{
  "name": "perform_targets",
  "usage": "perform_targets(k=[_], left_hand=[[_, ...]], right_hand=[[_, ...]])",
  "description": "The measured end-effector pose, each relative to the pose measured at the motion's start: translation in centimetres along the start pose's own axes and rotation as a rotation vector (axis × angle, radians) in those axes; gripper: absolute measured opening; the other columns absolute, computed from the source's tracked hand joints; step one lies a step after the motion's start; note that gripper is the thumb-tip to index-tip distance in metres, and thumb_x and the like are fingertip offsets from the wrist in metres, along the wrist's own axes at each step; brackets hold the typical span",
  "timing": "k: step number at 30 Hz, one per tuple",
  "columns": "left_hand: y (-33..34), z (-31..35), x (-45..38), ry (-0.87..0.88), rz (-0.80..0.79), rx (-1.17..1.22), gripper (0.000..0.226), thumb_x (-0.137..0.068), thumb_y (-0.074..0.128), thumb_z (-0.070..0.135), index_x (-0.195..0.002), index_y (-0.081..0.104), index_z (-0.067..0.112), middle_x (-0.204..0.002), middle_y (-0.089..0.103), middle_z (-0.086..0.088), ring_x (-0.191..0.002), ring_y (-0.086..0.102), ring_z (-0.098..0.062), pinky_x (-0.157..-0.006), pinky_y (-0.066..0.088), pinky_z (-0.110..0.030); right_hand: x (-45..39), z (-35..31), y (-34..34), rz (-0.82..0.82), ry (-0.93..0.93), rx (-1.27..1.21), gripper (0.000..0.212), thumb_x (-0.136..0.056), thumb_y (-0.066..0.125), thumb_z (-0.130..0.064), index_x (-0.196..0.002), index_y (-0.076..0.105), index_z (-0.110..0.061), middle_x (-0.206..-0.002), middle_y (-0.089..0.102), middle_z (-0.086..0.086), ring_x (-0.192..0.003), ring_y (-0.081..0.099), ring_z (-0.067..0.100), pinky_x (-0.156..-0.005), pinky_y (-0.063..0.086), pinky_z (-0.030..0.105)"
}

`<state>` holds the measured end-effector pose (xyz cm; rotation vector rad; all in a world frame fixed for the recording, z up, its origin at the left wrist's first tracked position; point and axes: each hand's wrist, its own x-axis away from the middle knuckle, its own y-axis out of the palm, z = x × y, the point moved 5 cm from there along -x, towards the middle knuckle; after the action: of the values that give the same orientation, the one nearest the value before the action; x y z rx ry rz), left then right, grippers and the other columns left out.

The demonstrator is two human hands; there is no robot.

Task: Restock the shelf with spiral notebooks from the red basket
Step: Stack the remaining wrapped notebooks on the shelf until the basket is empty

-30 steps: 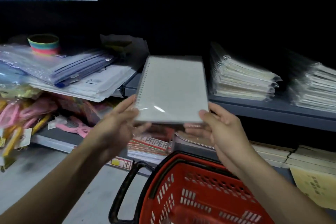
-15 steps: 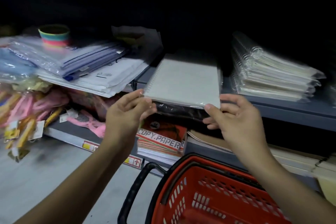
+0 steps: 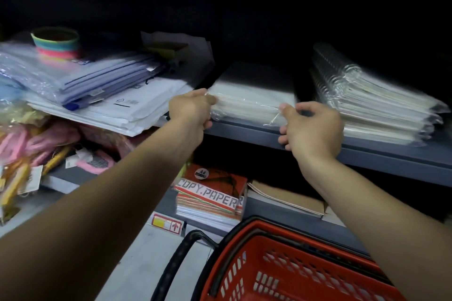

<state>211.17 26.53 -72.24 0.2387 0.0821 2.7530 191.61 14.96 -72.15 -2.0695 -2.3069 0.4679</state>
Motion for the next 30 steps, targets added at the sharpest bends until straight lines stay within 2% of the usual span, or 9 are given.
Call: perform_targets(k=[3, 7, 12, 16, 20, 23, 27, 30], left_hand=[[0.2, -0.4, 0.0, -0.012, -0.033, 0.012, 0.032, -0.087, 0.074, 0.014, -0.117, 0.068, 0.022, -0.078, 0.058, 0.001, -0.053, 0.045, -0.009, -0.049, 0.046, -0.021], [-0.2, -0.9, 0.5, 0.014, -0.073, 0.033, 0.043, -0.087, 0.075, 0.019, -0.128, 0.063, 0.023, -0.080, 0.061, 0.002, -0.052, 0.046, -0.007, -0.055, 0.051, -0.022], [-1.8, -1.1, 3.6, 0.041, -0.100, 0.056, 0.040, -0.088, 0.075, 0.022, -0.126, 0.064, 0.026, -0.092, 0.068, 0.000, -0.053, 0.047, -0.007, -0.061, 0.052, -0.023], [-3.4, -1.8, 7.5, 0.020, -0.134, 0.021, 0.027, -0.088, 0.074, 0.023, -0.115, 0.070, 0.028, -0.101, 0.070, -0.003, -0.061, 0.051, -0.009, -0.064, 0.053, -0.024], [-4.1, -4.1, 12.5, -0.064, -0.179, 0.017, 0.025, -0.090, 0.071, 0.015, -0.115, 0.071, 0.017, -0.084, 0.065, -0.003, -0.055, 0.048, -0.010, -0.059, 0.050, -0.025], [-4.7, -6.9, 16.1, -0.142, -0.217, -0.001, 0.026, -0.092, 0.068, 0.011, -0.117, 0.068, 0.013, -0.083, 0.064, -0.004, -0.053, 0.045, -0.011, -0.054, 0.048, -0.022], [-5.3, -11.9, 20.4, -0.265, -0.299, -0.062, 0.025, -0.092, 0.066, 0.008, -0.117, 0.067, 0.007, -0.086, 0.061, -0.008, -0.064, 0.052, -0.017, -0.051, 0.050, -0.021], [-5.5, -15.8, 22.4, -0.365, -0.343, -0.157, 0.024, -0.093, 0.061, 0.002, -0.116, 0.067, 0.004, -0.092, 0.066, -0.013, -0.073, 0.060, -0.024, -0.056, 0.054, -0.024]], right_hand=[[-0.3, 0.2, 0.0, 0.021, -0.010, 0.018, 0.022, -0.080, 0.075, -0.050, -0.075, 0.059, -0.037, -0.051, 0.069, -0.002, -0.041, 0.067, 0.016, -0.071, 0.062, 0.048], [0.1, 0.3, -0.3, -0.006, -0.043, -0.003, 0.015, -0.084, 0.071, -0.051, -0.088, 0.061, -0.039, -0.054, 0.070, -0.001, -0.042, 0.067, 0.016, -0.069, 0.062, 0.049], [2.1, 0.0, -3.0, -0.037, -0.068, -0.038, 0.039, -0.088, 0.066, -0.052, -0.121, 0.067, -0.030, -0.058, 0.071, 0.001, -0.046, 0.068, 0.017, -0.070, 0.061, 0.049], [4.9, 0.8, -6.4, -0.165, -0.011, -0.041, 0.031, -0.092, 0.067, -0.044, -0.118, 0.068, -0.026, -0.061, 0.072, 0.003, -0.051, 0.069, 0.020, -0.066, 0.061, 0.043], [8.9, 2.6, -10.1, -0.285, 0.085, 0.014, 0.020, -0.094, 0.068, -0.034, -0.110, 0.069, -0.022, -0.062, 0.072, 0.007, -0.049, 0.066, 0.020, -0.055, 0.056, 0.037], [12.1, 5.0, -12.4, -0.394, 0.198, 0.047, 0.012, -0.095, 0.067, -0.029, -0.102, 0.068, -0.019, -0.065, 0.070, 0.013, -0.049, 0.062, 0.024, -0.046, 0.049, 0.031], [16.0, 9.7, -15.1, -0.530, 0.357, 0.121, 0.014, -0.093, 0.068, -0.030, -0.099, 0.068, -0.017, -0.067, 0.071, 0.015, -0.049, 0.062, 0.025, -0.047, 0.049, 0.028], [18.6, 14.1, -17.0, -0.599, 0.448, 0.206, 0.016, -0.093, 0.068, -0.033, -0.088, 0.071, -0.019, -0.071, 0.073, 0.013, -0.053, 0.064, 0.023, -0.053, 0.051, 0.031]])
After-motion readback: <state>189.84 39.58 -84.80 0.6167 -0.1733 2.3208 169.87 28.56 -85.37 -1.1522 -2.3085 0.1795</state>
